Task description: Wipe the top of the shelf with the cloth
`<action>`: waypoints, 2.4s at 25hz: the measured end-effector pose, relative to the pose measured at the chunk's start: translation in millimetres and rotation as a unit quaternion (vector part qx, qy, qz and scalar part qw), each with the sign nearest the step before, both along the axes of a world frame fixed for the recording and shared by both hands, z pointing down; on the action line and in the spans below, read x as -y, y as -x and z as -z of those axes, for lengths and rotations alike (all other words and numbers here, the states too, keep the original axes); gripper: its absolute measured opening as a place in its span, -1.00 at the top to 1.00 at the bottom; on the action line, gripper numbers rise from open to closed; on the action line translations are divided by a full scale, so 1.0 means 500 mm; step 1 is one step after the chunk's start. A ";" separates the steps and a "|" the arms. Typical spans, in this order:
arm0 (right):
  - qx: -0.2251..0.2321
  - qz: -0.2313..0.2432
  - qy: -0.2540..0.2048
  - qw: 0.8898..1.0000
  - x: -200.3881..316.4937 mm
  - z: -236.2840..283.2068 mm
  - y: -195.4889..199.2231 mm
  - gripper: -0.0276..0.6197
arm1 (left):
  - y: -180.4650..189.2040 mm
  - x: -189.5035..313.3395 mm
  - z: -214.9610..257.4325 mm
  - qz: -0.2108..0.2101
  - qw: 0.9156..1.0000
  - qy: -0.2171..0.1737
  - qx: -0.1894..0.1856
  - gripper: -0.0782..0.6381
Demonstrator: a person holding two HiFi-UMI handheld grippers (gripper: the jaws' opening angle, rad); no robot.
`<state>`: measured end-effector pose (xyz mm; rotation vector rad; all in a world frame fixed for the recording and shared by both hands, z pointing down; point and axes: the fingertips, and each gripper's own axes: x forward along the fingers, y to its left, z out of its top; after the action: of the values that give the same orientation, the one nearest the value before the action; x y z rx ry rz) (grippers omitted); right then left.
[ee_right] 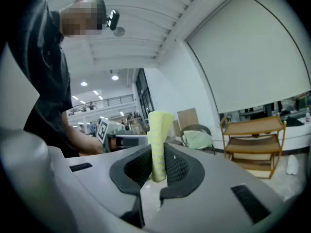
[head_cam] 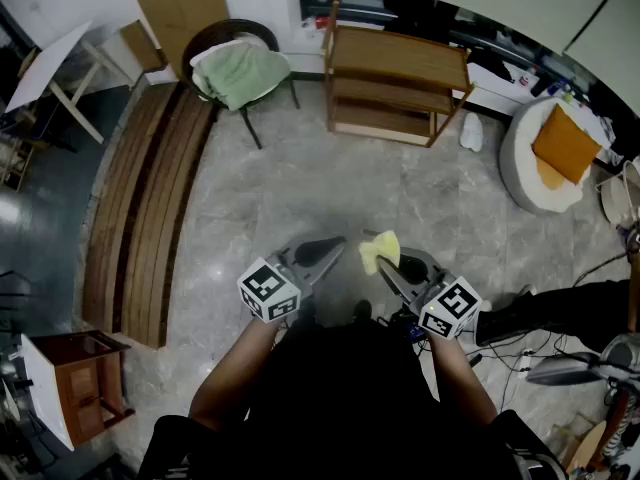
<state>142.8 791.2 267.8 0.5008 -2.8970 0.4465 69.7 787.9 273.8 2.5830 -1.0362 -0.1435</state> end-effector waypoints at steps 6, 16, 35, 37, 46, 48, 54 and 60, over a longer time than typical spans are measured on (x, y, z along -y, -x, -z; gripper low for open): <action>0.004 -0.021 -0.010 1.000 0.044 0.000 0.017 0.77 | 0.053 -0.008 -0.002 0.022 1.000 0.004 0.004 0.75; -0.035 -0.044 -0.029 0.998 0.061 0.023 0.069 0.77 | 0.152 0.005 0.023 0.020 1.000 -0.017 -0.004 0.75; 0.006 -0.054 -0.005 0.999 0.274 -0.005 0.153 0.76 | 0.250 0.214 -0.040 0.032 0.999 0.021 0.015 0.75; 0.009 -0.042 -0.006 0.999 0.334 -0.004 0.150 0.76 | 0.245 0.275 -0.042 0.033 0.999 0.027 0.022 0.75; 0.007 -0.018 -0.015 1.000 0.607 -0.003 0.111 0.77 | 0.207 0.549 -0.027 0.053 0.997 0.044 0.024 0.75; 0.011 -0.018 -0.023 1.000 0.665 0.003 0.097 0.77 | 0.200 0.596 -0.028 0.054 0.997 0.048 0.027 0.75; 0.025 -0.006 -0.023 0.999 0.768 0.008 0.080 0.76 | 0.182 0.684 -0.027 0.062 0.996 0.054 0.030 0.75; 0.037 0.007 -0.023 0.999 0.842 0.012 0.110 0.76 | 0.188 0.756 -0.022 0.063 0.996 0.050 0.036 0.75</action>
<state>87.6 370.4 261.6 0.4798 -2.9860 0.4043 -24.4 409.7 285.0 2.4490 -1.2011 -0.0292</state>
